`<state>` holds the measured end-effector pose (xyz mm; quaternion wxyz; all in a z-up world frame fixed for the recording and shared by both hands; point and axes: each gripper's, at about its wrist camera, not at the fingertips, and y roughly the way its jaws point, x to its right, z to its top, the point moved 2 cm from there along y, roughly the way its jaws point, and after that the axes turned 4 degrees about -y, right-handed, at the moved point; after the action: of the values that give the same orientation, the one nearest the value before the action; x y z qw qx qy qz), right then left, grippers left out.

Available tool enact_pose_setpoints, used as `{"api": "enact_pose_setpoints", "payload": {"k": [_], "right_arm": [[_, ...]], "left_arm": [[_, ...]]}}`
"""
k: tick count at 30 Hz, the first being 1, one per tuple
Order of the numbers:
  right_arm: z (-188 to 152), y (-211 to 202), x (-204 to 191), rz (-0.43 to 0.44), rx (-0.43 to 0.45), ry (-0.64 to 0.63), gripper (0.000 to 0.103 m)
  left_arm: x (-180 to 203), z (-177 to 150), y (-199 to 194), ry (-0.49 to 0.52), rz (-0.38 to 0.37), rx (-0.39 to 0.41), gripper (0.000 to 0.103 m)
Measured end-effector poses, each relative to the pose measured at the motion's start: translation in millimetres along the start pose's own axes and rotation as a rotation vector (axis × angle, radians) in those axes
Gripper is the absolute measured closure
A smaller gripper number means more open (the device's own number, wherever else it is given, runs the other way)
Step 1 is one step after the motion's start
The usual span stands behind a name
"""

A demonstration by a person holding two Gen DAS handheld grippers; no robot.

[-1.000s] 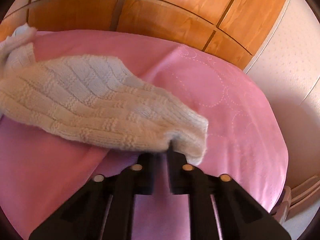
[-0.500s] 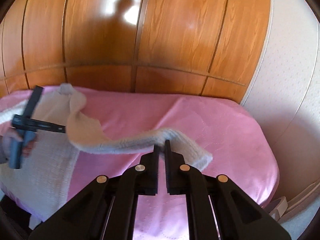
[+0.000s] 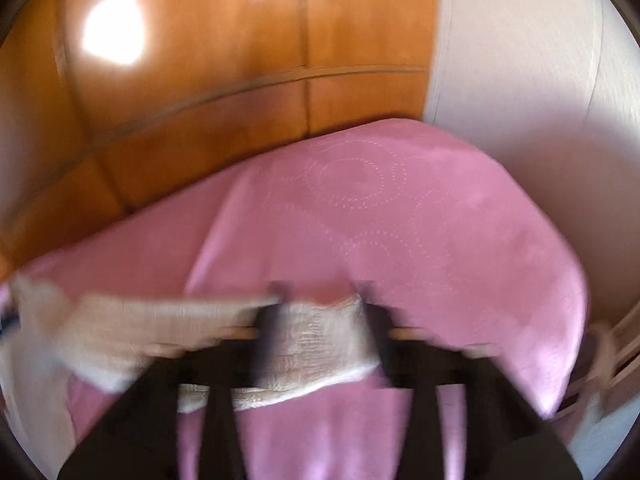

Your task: Fold small clothes

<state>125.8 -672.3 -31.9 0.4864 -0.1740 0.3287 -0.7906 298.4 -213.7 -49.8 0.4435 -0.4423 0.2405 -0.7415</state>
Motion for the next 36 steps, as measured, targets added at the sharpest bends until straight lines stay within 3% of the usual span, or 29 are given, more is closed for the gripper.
{"api": "enact_pose_setpoints", "payload": {"k": [4, 8, 11, 13, 14, 15, 18, 21, 22, 24, 25, 26, 27, 29, 33, 36], "right_arm": [[-37.6, 17.6, -1.6, 0.103, -0.068, 0.180, 0.044], [-99.1, 34.3, -3.6, 0.302, -0.173, 0.414, 0.044], [-108.3, 61.9, -0.7, 0.345, -0.186, 0.526, 0.044], [-97.2, 71.9, -0.5, 0.363, -0.163, 0.552, 0.056], [-88.5, 76.5, -3.3, 0.374, -0.171, 0.533, 0.093], [-85.8, 77.4, -6.4, 0.359, -0.179, 0.506, 0.098], [-58.6, 38.3, -9.4, 0.274, -0.040, 0.369, 0.098], [-52.9, 15.1, 4.5, 0.139, 0.017, 0.318, 0.099], [-53.1, 19.9, 8.6, 0.098, -0.004, 0.301, 0.099], [-57.5, 40.3, 7.6, 0.129, -0.095, 0.290, 0.096], [-60.1, 42.0, 5.6, 0.124, -0.105, 0.280, 0.090], [-63.8, 39.2, 1.3, 0.122, -0.101, 0.268, 0.078], [-65.6, 36.4, -2.0, 0.137, -0.096, 0.268, 0.062], [-76.3, 19.1, -13.1, 0.179, -0.089, 0.254, 0.056], [-100.7, -23.9, -61.3, 0.364, -0.110, 0.113, 0.056], [-134.0, -46.5, -115.2, 0.559, -0.198, 0.002, 0.056]], "left_arm": [[-56.1, -33.6, -30.5, -0.020, 0.071, -0.010, 0.034], [-104.4, -66.8, -65.5, -0.095, 0.098, -0.012, 0.034], [-131.5, -95.6, -93.7, -0.138, 0.127, -0.013, 0.034], [-141.2, -111.9, -111.3, -0.180, 0.126, -0.004, 0.034], [-145.5, -119.5, -119.8, -0.204, 0.114, -0.002, 0.034], [-147.8, -127.5, -128.3, -0.226, 0.115, 0.002, 0.034], [-155.2, -144.3, -154.2, -0.253, 0.130, 0.016, 0.034], [-168.5, -163.3, -185.3, -0.275, 0.168, 0.045, 0.034], [-174.0, -169.6, -195.6, -0.282, 0.183, 0.051, 0.034], [-184.5, -177.8, -208.5, -0.297, 0.221, 0.057, 0.034], [-192.1, -183.7, -217.4, -0.308, 0.247, 0.063, 0.034], [-200.0, -189.6, -226.4, -0.323, 0.272, 0.069, 0.034], [-209.9, -195.8, -235.6, -0.331, 0.287, 0.073, 0.034], [-224.9, -208.3, -254.9, -0.362, 0.322, 0.092, 0.034], [-255.7, -236.5, -286.2, -0.419, 0.375, 0.114, 0.034], [-273.6, -256.2, -297.8, -0.466, 0.360, 0.104, 0.034]]}}
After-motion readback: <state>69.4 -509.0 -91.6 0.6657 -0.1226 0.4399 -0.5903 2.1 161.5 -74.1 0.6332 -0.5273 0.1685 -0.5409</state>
